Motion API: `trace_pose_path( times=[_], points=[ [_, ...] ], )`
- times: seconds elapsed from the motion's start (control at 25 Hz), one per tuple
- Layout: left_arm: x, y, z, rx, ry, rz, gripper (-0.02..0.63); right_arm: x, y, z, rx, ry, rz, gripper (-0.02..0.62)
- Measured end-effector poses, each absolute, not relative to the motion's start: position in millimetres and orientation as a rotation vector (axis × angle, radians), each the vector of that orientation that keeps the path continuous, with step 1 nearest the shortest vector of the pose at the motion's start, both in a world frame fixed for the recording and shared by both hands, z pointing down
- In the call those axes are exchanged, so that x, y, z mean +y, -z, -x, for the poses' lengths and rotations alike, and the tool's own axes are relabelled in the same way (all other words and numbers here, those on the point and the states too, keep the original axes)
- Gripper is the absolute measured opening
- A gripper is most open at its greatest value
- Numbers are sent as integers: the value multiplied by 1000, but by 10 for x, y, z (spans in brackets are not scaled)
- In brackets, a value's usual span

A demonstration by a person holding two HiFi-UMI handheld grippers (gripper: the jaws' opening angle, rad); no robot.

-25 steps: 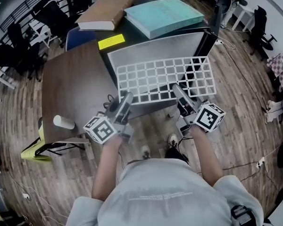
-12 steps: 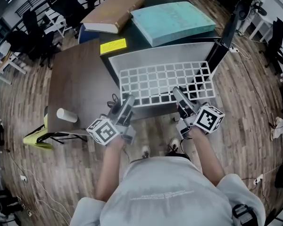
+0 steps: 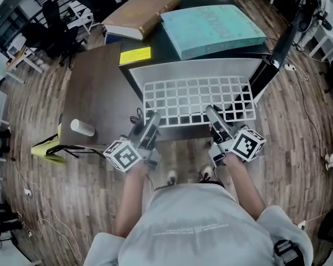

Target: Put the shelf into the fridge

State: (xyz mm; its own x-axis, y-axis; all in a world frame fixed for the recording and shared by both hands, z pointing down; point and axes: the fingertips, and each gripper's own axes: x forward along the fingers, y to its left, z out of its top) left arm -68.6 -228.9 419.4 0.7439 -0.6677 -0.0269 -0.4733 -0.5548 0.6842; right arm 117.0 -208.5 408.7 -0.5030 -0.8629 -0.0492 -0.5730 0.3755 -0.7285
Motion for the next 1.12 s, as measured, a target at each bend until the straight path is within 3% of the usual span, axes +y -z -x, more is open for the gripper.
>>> trace_pose_path(
  times=[1.12],
  points=[
    [-2328,-4202,689,-902,371,-2249,141,-2106,-4154,-1156,2150,985,1188,103]
  ],
)
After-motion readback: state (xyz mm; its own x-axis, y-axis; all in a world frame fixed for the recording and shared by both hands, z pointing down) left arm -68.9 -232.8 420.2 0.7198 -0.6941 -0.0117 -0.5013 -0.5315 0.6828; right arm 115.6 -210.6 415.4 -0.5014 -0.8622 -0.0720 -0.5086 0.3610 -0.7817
